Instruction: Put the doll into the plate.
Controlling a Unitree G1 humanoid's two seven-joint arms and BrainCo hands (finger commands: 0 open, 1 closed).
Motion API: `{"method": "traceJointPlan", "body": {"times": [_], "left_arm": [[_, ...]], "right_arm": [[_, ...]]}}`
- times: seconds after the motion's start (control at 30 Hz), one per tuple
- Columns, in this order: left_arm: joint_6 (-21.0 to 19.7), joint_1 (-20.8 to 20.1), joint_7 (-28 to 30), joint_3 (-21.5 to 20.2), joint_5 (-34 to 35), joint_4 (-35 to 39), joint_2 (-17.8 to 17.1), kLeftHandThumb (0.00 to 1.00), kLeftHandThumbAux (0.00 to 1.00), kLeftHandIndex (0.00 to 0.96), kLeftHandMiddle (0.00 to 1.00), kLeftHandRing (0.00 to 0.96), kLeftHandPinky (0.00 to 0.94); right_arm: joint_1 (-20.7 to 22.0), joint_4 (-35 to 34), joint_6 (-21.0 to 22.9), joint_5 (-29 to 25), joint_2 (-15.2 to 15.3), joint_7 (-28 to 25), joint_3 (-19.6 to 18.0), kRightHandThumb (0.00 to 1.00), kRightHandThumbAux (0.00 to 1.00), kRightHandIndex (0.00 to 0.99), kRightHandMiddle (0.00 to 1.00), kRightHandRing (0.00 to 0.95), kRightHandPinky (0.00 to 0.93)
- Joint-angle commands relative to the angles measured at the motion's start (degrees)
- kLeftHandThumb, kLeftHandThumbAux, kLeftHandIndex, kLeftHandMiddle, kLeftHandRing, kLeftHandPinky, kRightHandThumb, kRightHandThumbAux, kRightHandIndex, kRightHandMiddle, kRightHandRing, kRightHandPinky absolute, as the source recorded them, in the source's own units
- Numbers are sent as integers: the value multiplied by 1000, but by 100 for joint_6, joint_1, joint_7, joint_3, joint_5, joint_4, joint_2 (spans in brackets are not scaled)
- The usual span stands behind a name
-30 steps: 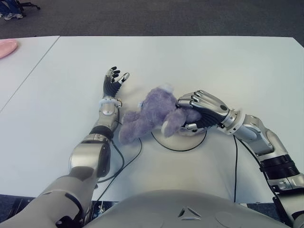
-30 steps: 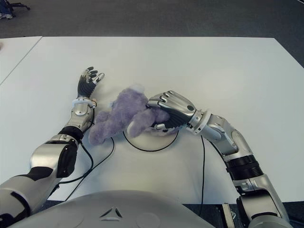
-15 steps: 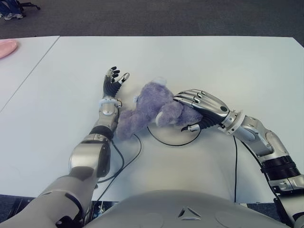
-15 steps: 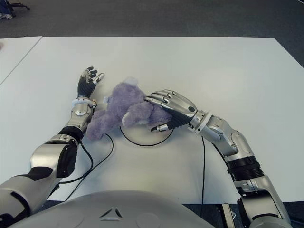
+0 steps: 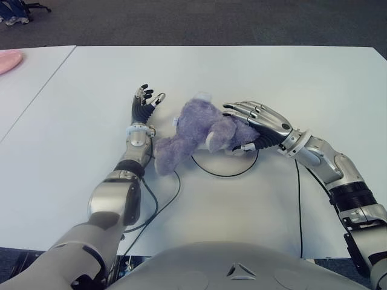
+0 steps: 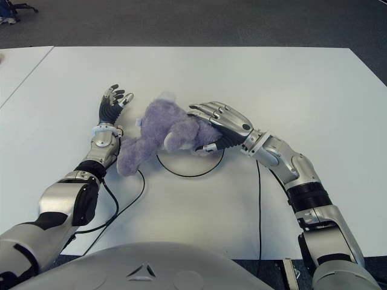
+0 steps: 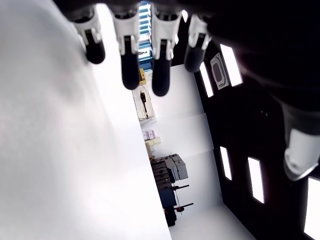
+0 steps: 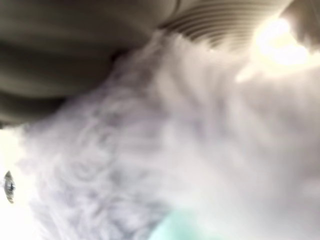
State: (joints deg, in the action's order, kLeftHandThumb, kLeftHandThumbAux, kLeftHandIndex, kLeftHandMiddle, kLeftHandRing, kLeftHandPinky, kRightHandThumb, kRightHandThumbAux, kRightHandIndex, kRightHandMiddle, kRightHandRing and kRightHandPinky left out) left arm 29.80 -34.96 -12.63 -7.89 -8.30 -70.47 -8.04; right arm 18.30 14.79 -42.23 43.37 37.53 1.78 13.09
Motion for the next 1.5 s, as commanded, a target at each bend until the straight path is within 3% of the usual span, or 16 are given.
{"method": "traceJointPlan", "body": {"times": [0.03, 0.33, 0.83, 1.23, 1.37, 1.5], "left_arm": [[-725, 960, -105, 90, -88, -730, 442, 0, 541, 147, 241, 192, 61], [-757, 939, -134, 114, -115, -733, 459, 0, 538, 141, 241, 198, 79], [-739, 938, -156, 91, -94, -727, 476, 0, 545, 131, 250, 210, 101], [-754, 943, -130, 105, -108, -733, 477, 0, 533, 127, 238, 196, 78], [-747, 942, -137, 104, -107, -732, 478, 0, 531, 132, 244, 200, 79], [-749, 935, -144, 101, -106, -734, 481, 0, 534, 140, 249, 201, 82]], "right_arm": [[230, 468, 57, 63, 84, -117, 158, 152, 228, 0, 0, 0, 0], [851, 1245, 106, -118, 17, -24, 129, 172, 229, 0, 0, 0, 0], [1561, 2651, 42, 242, -68, 1188, 379, 158, 246, 0, 0, 0, 0], [1821, 3175, -55, 271, -61, 1863, 580, 101, 279, 0, 0, 0, 0], [1926, 3325, -172, 167, -65, 1935, 580, 83, 279, 0, 0, 0, 0], [2191, 3708, -569, -650, -66, 1187, 323, 80, 275, 0, 0, 0, 1]]}}
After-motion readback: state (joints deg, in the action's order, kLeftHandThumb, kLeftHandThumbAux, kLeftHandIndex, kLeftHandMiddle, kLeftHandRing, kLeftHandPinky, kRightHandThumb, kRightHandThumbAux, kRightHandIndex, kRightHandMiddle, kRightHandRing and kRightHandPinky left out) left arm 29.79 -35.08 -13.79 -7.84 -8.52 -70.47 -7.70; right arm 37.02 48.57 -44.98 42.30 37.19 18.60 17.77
